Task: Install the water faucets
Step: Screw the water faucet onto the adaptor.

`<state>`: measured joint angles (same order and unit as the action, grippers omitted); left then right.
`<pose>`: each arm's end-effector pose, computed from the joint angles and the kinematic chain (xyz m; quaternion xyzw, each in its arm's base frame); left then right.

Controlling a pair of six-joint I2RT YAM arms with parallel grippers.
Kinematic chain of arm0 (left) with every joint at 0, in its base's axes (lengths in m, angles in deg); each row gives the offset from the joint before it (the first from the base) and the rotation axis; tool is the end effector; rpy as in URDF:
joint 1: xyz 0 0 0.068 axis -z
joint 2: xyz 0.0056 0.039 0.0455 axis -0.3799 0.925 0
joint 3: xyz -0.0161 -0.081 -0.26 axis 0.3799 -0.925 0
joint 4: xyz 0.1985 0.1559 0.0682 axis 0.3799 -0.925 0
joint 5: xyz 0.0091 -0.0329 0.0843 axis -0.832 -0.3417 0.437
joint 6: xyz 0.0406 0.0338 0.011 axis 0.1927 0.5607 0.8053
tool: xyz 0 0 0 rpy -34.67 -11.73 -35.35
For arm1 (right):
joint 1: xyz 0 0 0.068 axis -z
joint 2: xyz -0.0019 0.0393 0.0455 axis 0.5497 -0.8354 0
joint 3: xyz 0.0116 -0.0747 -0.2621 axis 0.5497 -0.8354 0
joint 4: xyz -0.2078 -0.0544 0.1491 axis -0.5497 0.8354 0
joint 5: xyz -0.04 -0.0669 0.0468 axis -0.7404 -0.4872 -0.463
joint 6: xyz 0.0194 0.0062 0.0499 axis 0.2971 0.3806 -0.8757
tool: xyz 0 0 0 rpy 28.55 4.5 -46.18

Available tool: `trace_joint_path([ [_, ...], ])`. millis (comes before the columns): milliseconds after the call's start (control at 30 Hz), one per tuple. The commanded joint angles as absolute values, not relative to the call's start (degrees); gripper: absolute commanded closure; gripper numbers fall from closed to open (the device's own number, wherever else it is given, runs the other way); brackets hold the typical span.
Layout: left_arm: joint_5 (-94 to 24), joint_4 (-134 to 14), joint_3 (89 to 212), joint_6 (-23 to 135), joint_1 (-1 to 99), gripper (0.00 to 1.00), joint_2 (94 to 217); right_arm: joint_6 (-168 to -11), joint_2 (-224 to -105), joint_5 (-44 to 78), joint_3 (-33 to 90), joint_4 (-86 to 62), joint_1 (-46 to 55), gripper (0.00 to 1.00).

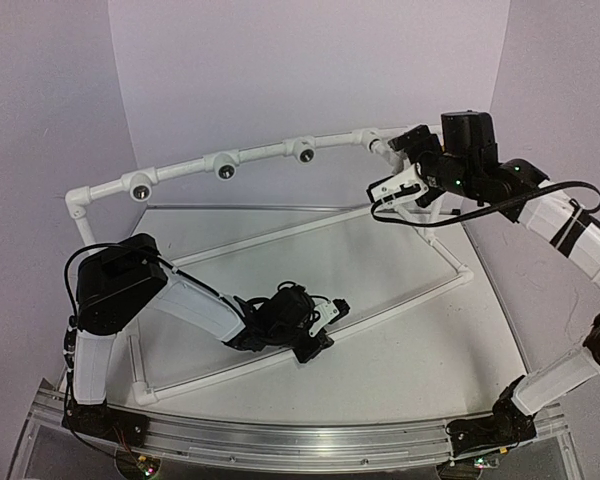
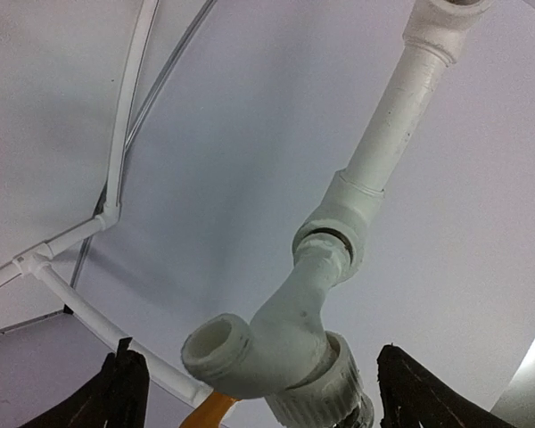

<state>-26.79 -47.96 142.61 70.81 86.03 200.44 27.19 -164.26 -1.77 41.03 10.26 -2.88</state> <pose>0.1870 -0.3788 0.0990 0.5044 0.7604 -0.2082 0.3522 0.2621 0.1839 0.4330 -0.7443 0.2841 -0.4196 0.4351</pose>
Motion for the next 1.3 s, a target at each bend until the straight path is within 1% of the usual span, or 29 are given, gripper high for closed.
trace_joint_path([
  [0,-27.0,-64.6,139.6,68.2,85.8,1.0,208.4,36.2,-167.1,-6.1,45.0,2.5,-3.3,0.23],
  [67,-27.0,-64.7,139.6,68.1,85.8,1.0,208.5,30.6,-168.4,-5.4,45.8,1.6,-3.3,0.31],
  [133,-27.0,-64.7,139.6,68.1,85.8,1.0,208.5,25.3,-168.9,-5.2,45.4,1.6,-3.3,0.52],
  [200,-27.0,-64.7,139.6,68.1,85.8,1.0,208.5,19.4,-168.7,-4.4,43.6,1.6,-3.3,0.69],
  [267,-27.0,-64.7,139.7,68.1,85.8,1.0,208.5,11.0,-168.3,-3.4,41.4,1.6,-3.3,0.81],
  [333,-27.0,-64.8,139.7,68.1,85.9,1.0,208.5,-0.6,-168.0,-2.2,38.6,1.4,-3.3,0.96],
  [367,-27.0,-64.8,139.7,68.1,85.9,1.0,208.5,-6.3,-167.9,-1.6,37.6,0.9,-3.3,0.99],
  [400,-27.0,-64.7,139.7,68.1,85.8,1.0,208.5,-14.9,-167.9,-0.6,36.3,-0.6,-3.3,1.0],
  [467,-27.0,-64.8,139.7,68.1,85.8,1.0,208.6,-33.1,-167.3,2.3,33.7,-5.5,-3.3,1.0],
  [533,-27.0,-64.9,139.8,68.1,85.8,1.0,208.7,-55.2,-166.2,3.7,29.8,-15.2,-3.3,1.0],
  [600,-27.0,-65.0,139.9,68.1,85.8,1.0,208.7,-83.7,-164.5,1.3,24.7,-26.1,-2.9,1.0],
  [667,-27.0,-65.2,140.1,68.1,85.8,1.0,208.9,-119.1,-162.9,3.5,19.0,-36.3,-0.4,1.0],
  [700,-27.0,-65.3,140.1,68.1,85.8,1.0,208.9,-136.5,-162.8,4.4,14.9,-44.9,0.4,1.0],
  [733,-27.0,-65.3,140.1,68.1,85.8,1.0,208.9,-151.6,-163.4,5.0,11.1,-55.1,0.6,0.99],
  [767,-27.0,-65.3,140.2,68.1,85.8,1.0,209.0,-164.4,-165.2,6.6,9.3,-65.3,0.7,0.96],
  [833,-27.0,-65.4,140.3,68.1,85.8,1.0,209.0,-175.6,-170.0,9.1,10.1,-79.2,0.7,0.76],
  [867,-27.0,-65.5,140.3,68.2,85.8,1.0,209.0,-174.5,-170.7,11.1,10.7,-83.5,0.7,0.6],
  [900,-27.0,-65.5,140.3,68.2,85.8,1.0,209.1,-171.1,-170.0,13.0,10.9,-85.0,0.7,0.49],
  [933,-27.0,-65.5,140.3,68.3,85.7,1.0,209.0,-165.6,-168.0,14.6,10.4,-84.0,0.7,0.26],
  [967,-27.1,-65.5,140.3,68.3,85.7,1.0,209.0,-159.5,-165.1,15.9,9.5,-81.0,0.7,0.09],
  [1000,-27.2,-65.5,140.3,68.3,85.7,1.0,209.1,-152.4,-161.1,16.4,8.4,-73.1,0.7,0.02],
  [1033,-27.3,-65.5,140.3,68.4,85.7,1.0,209.1,-147.1,-156.8,14.4,8.8,-60.5,0.7,0.02],
  [1067,-27.3,-65.5,140.3,68.4,85.7,1.0,209.0,-141.8,-153.4,10.8,10.6,-44.6,0.7,0.02],
  [1100,-27.3,-65.5,140.3,68.4,85.7,1.0,209.0,-136.2,-151.2,6.2,14.5,-27.6,0.7,0.02],
  [1133,-27.4,-65.5,140.3,68.4,85.7,1.0,209.0,-130.6,-149.6,1.9,17.5,-14.8,0.7,0.02],
  [1200,-27.5,-65.5,140.3,68.5,85.6,1.0,209.0,-116.6,-148.3,-4.3,21.2,-0.1,0.7,0.02],
  [1267,-27.7,-65.5,140.3,68.5,85.6,1.0,209.0,-96.7,-147.2,-6.7,22.9,5.7,0.7,0.02],
])
